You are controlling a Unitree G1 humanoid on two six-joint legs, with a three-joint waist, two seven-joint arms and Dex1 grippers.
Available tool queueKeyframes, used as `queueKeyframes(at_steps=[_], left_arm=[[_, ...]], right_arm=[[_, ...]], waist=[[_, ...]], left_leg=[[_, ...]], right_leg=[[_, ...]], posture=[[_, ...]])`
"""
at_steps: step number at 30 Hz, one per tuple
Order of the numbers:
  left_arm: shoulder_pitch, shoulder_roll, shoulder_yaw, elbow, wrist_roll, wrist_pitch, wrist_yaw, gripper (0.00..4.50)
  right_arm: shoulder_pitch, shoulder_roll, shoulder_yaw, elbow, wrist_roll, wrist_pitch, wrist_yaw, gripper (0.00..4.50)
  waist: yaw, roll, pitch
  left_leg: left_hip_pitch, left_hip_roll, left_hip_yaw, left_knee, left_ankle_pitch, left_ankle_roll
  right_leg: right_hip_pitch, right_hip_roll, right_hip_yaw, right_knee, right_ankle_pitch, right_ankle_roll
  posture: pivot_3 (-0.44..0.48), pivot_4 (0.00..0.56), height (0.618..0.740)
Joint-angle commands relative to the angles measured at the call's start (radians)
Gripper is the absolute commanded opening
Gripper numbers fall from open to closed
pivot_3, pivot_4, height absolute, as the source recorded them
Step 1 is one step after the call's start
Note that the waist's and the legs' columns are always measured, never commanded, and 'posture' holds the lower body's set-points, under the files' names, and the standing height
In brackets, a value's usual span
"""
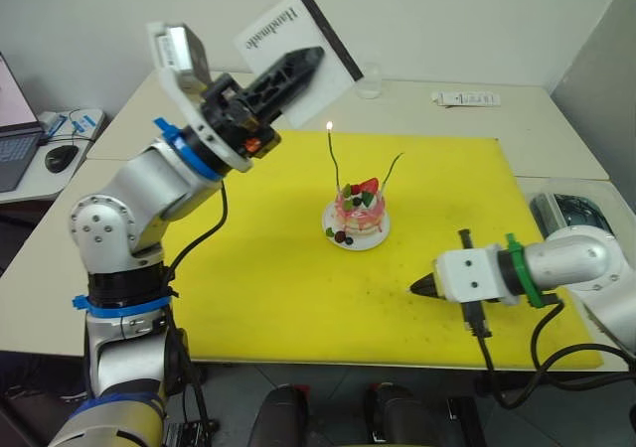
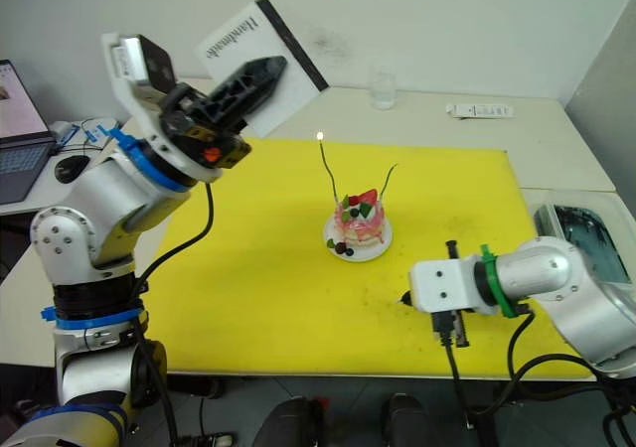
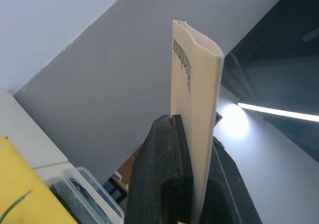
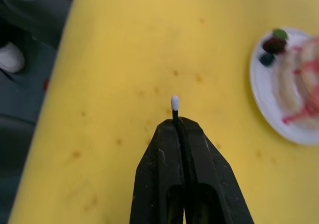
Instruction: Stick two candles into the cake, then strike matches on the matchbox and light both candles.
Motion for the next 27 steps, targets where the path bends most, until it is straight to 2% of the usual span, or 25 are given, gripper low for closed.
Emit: queueKeyframes(at_steps=[1,8,11,18,27], left_arm=[[0.117,0.030,-0.079,-0.112,0.087,0.074,-0.050,0.00],[0.260,0.037,-0.160,-0.204,0.262,0.090,-0.137,0.00],[0.281,0.047,-0.156,-0.211,0.290,0.090,-0.170,0.00],[0.316,0.103,-0.141,-0.213,0.315,0.106,-0.244,0.00],[0.294,0.076,-0.164,-0.216,0.347,0.106,-0.250,0.00]], right_arm=[[-0.011,0.028,-0.067,0.041,0.008,-0.023,-0.036,0.03],[-0.066,0.142,-0.092,0.069,0.077,0.127,-0.117,0.03],[-0.009,0.113,-0.117,0.085,0.111,0.208,-0.105,0.03],[0.089,-0.041,-0.170,0.115,0.219,0.412,-0.016,0.03],[0.086,0.100,-0.101,0.230,0.119,0.389,-0.206,0.03]], waist=[[0.001,-0.002,0.001],[0.007,-0.003,0.002],[0.009,-0.004,0.002],[0.009,-0.004,0.002],[0.007,-0.004,0.002]], left_leg=[[0.000,0.000,0.000,0.000,0.000,0.000],[-0.001,0.001,-0.003,0.000,0.000,-0.002],[-0.001,0.000,-0.002,0.001,0.000,-0.002],[-0.002,-0.001,-0.001,0.000,0.000,-0.001],[-0.003,-0.001,-0.001,0.000,0.000,-0.001]], right_leg=[[0.000,0.000,0.000,0.001,-0.001,-0.001],[-0.002,0.000,-0.001,0.005,-0.003,-0.005],[-0.001,-0.002,-0.001,0.004,-0.005,-0.009],[-0.002,-0.008,-0.001,0.003,-0.005,-0.010],[-0.002,-0.004,-0.001,0.003,-0.005,-0.009]], posture=[[0.000,0.150,0.740],[0.000,0.150,0.740],[0.000,0.150,0.740],[0.000,0.150,0.740],[0.000,0.150,0.740]])
